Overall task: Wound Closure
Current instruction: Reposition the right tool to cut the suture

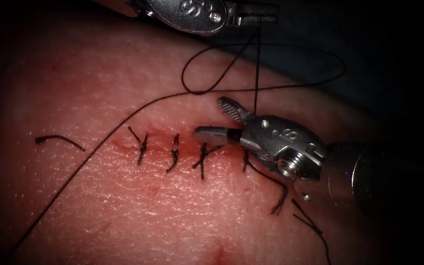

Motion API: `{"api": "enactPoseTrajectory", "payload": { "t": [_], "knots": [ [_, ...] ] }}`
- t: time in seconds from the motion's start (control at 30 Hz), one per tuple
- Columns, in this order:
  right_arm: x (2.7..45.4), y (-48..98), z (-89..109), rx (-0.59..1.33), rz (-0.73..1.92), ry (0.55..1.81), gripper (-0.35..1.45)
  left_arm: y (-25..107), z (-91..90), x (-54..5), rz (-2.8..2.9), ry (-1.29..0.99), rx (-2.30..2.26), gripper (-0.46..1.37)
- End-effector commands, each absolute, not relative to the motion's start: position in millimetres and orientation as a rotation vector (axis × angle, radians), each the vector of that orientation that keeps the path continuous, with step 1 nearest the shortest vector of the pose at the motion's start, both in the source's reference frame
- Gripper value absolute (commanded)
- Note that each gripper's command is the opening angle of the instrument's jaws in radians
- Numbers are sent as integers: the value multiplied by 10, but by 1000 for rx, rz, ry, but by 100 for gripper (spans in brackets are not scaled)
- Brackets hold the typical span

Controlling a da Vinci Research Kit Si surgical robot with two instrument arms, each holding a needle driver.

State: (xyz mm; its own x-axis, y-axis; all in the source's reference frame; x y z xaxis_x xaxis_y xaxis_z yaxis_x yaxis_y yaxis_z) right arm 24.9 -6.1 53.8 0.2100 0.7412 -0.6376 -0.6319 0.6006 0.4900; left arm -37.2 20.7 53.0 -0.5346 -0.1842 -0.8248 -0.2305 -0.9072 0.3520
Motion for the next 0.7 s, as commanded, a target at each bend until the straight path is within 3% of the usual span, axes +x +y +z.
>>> {"api": "enactPoseTrajectory", "payload": {
  "t": [0.03,0.23,0.7],
  "knots": [
    [249,-62,537,134,957,967,69,207,529,-372,2642,670,-1505,-35],
    [250,-67,532,137,955,968,77,207,528,-370,2642,673,-1499,-35],
    [242,-104,501,164,930,982,76,213,527,-364,2637,686,-1491,-35]
  ]
}}
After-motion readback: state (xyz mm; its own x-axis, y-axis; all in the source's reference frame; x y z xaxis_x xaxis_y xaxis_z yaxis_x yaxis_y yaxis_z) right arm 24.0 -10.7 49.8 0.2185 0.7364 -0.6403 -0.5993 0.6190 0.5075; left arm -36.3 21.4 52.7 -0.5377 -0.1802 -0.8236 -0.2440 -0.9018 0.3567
